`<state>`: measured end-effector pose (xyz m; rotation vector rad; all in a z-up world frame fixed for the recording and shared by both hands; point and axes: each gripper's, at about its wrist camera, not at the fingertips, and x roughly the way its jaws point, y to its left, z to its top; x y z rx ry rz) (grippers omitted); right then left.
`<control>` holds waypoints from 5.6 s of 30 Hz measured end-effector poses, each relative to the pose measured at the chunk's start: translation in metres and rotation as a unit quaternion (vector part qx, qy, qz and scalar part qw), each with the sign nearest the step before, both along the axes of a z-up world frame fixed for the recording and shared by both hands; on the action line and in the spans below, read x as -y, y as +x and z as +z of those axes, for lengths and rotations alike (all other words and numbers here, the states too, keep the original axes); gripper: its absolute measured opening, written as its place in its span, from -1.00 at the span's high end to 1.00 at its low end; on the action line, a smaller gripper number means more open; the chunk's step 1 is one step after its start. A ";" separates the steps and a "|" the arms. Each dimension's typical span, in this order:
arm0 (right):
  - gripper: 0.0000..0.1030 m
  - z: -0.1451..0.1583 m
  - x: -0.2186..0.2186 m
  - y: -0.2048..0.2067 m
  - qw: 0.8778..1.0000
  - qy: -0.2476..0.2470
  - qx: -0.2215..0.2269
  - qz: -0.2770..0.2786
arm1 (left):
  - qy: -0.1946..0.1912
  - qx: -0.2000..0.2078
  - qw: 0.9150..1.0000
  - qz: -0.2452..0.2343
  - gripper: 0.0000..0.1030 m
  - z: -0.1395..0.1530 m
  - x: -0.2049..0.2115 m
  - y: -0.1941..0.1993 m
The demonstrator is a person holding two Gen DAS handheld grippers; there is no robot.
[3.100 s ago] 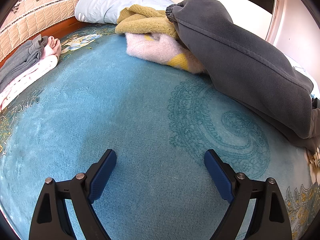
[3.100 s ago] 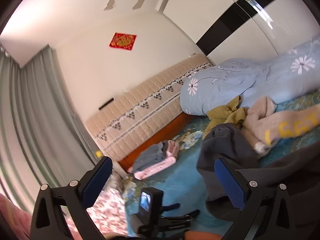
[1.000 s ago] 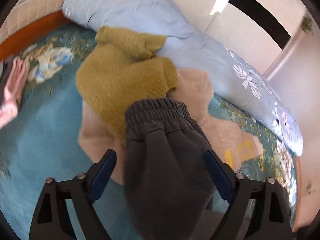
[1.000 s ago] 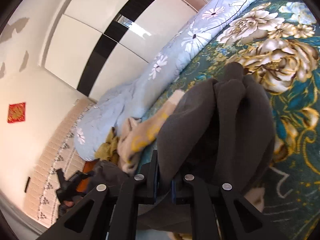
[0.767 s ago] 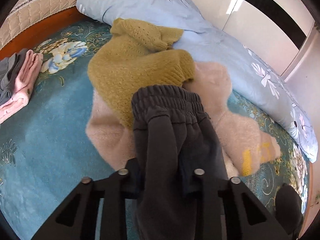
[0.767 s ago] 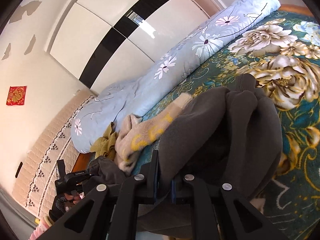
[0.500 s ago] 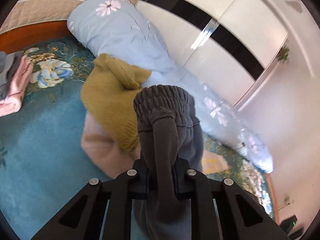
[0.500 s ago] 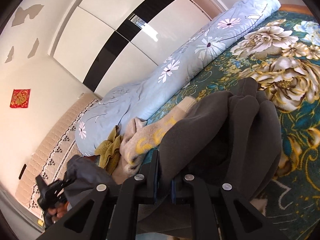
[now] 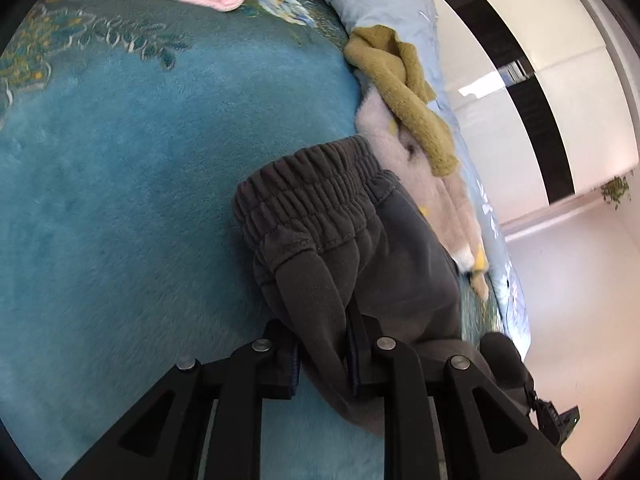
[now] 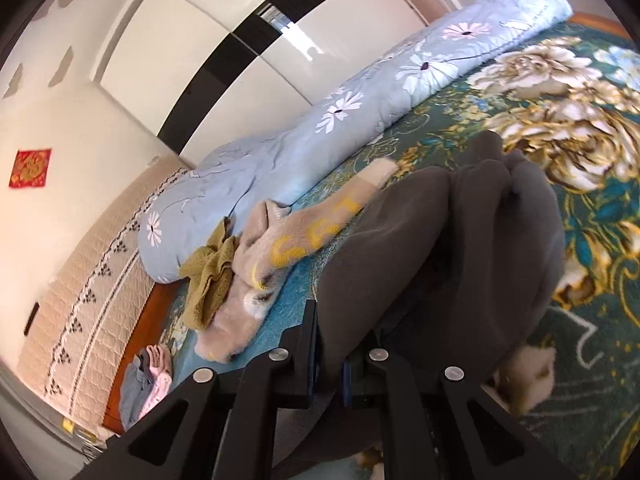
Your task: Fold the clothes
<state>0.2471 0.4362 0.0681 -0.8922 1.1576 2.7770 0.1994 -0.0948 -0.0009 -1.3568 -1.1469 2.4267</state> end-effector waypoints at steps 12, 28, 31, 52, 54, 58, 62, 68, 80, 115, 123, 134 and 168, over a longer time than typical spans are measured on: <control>0.81 0.013 0.016 0.018 0.994 0.109 -0.020 0.000 | -0.042 -0.003 0.997 -0.065 0.40 0.051 0.000 0.031; 0.78 0.000 0.009 0.015 0.998 0.062 -0.019 0.005 | 0.025 0.189 0.981 0.046 0.07 0.039 -0.021 -0.089; 0.76 0.000 0.008 0.014 0.998 0.056 -0.021 0.007 | 0.003 0.232 0.970 0.074 0.06 0.029 -0.027 -0.103; 0.75 -0.001 -0.003 0.012 1.000 0.006 -0.025 0.004 | -0.213 0.153 0.965 0.025 1.00 0.072 -0.074 -0.130; 0.75 -0.001 -0.003 0.013 1.000 0.006 -0.025 0.003 | -0.206 0.118 0.971 0.004 1.00 0.086 -0.083 -0.133; 0.75 -0.001 -0.004 0.012 1.000 0.008 -0.024 0.003 | -0.160 0.131 0.978 -0.035 1.00 0.093 -0.099 -0.134; 0.75 -0.002 -0.002 0.012 1.000 0.011 -0.024 0.003 | -0.122 0.200 0.971 -0.039 0.47 0.077 -0.095 -0.128; 0.74 -0.004 -0.004 0.012 1.000 0.004 -0.022 0.003 | -0.204 0.156 0.963 -0.086 -0.13 0.094 -0.114 -0.097; 0.74 -0.006 -0.006 0.011 1.000 -0.006 -0.018 0.002 | -0.374 0.097 0.903 -0.186 0.84 0.060 -0.164 -0.083; 0.74 -0.004 -0.006 0.010 0.999 0.028 -0.024 -0.008 | -0.041 0.033 0.997 -0.054 -0.04 0.041 0.055 -0.063; 0.74 -0.009 -0.002 0.008 0.999 0.052 -0.010 -0.008 | 0.065 -0.028 0.983 -0.171 -0.01 0.041 0.061 -0.042; 0.74 -0.017 0.000 0.005 0.997 0.074 0.003 -0.012 | 0.155 -0.036 0.958 -0.238 -0.01 0.010 0.057 -0.084; 0.81 -0.010 -0.016 0.030 0.996 0.080 0.013 -0.026 | -0.065 -0.248 0.952 -0.169 0.66 0.130 0.041 -0.085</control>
